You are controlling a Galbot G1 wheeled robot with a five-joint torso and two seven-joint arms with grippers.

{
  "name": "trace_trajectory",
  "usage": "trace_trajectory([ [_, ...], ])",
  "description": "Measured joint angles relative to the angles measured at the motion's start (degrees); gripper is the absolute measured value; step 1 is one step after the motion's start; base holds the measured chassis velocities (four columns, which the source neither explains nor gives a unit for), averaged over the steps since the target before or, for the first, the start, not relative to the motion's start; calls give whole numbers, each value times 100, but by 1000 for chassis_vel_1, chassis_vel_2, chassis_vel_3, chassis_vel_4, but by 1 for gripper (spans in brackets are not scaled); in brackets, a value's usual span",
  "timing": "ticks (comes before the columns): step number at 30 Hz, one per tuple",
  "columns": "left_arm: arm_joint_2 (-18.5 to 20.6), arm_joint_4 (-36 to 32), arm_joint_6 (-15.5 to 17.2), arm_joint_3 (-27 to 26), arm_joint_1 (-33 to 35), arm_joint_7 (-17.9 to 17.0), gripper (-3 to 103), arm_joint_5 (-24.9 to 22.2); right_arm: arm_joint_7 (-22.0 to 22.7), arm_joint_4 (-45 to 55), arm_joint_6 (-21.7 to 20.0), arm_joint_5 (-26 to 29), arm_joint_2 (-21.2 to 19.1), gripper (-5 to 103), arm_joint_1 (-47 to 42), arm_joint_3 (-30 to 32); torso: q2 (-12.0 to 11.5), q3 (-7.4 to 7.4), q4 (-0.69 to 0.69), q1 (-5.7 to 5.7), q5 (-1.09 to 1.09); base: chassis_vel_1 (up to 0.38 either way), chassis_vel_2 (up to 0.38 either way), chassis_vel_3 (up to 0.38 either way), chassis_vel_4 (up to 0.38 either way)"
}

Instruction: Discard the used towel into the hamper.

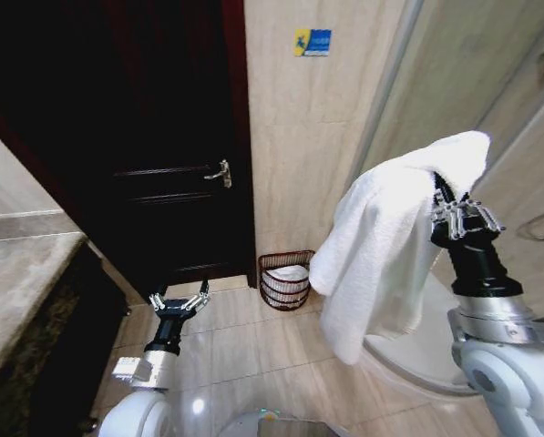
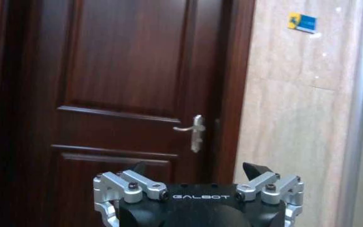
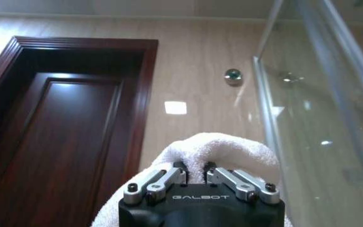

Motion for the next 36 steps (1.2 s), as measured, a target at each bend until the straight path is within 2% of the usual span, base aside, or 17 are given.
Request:
trace_trajectory([
  [1,0,0,0,0,0,0,100,0,0,0,0,0,0,13,0,0,0,0,0,0,0,246,274,-245,-242],
  [2,1,0,0,0,0,0,100,0,-6,1,6,19,4,13,2,-4,0,0,-1,1,-9,200,232,-245,-221],
  [6,2,0,0,-2,0,0,100,0,-27,2,12,27,22,13,8,-25,0,0,2,2,-3,138,123,-69,-128],
  [9,2,0,0,0,0,0,100,0,-56,2,27,28,25,13,8,-39,1,-1,-4,-1,2,36,-22,-23,-62],
  [14,-2,0,0,2,0,0,100,0,-82,2,95,58,39,13,15,-58,1,0,0,-1,3,-33,-71,18,69],
  [36,0,0,0,0,0,0,100,0,-152,1,170,31,81,13,22,-133,1,0,-1,0,0,-2,-5,5,5],
])
